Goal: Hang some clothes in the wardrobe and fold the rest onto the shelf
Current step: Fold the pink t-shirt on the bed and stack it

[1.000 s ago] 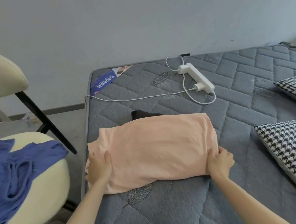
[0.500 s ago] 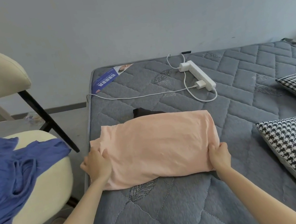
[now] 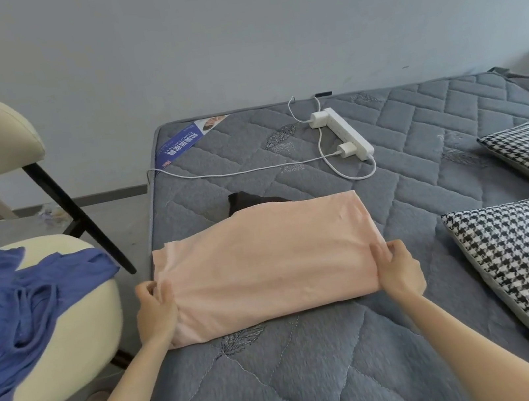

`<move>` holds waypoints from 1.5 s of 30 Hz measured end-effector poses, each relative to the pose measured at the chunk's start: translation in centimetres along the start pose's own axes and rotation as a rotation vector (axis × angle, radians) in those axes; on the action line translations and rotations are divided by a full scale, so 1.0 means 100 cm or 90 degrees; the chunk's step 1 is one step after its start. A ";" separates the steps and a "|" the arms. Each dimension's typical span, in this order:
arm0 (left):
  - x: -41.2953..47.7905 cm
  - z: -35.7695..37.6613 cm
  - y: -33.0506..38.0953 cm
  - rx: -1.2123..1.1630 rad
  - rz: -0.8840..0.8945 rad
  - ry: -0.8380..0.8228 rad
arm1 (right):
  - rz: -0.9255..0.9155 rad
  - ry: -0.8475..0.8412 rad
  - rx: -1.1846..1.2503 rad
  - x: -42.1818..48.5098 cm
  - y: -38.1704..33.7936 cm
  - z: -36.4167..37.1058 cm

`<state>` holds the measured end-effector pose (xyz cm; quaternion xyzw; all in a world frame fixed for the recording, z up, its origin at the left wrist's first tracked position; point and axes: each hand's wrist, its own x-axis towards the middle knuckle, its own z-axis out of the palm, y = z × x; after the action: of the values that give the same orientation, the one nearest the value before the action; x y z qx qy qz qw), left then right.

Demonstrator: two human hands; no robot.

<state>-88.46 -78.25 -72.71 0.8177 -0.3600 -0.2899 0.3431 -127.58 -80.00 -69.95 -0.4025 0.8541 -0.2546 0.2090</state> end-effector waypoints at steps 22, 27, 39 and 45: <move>-0.022 -0.002 -0.011 0.203 0.007 0.072 | 0.095 -0.055 0.010 0.006 0.023 0.007; -0.045 0.011 0.020 0.265 0.175 0.075 | 0.328 0.122 0.239 -0.023 0.005 0.022; -0.037 0.037 -0.009 0.452 0.227 -0.175 | 0.496 0.009 0.678 -0.046 -0.001 0.031; -0.037 0.034 -0.004 0.419 0.215 -0.173 | 0.470 -0.144 0.870 -0.028 -0.010 0.004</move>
<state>-92.83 -76.31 -74.20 0.7676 -0.6051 -0.2041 0.0544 -125.12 -78.44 -69.21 0.1022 0.5601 -0.5952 0.5672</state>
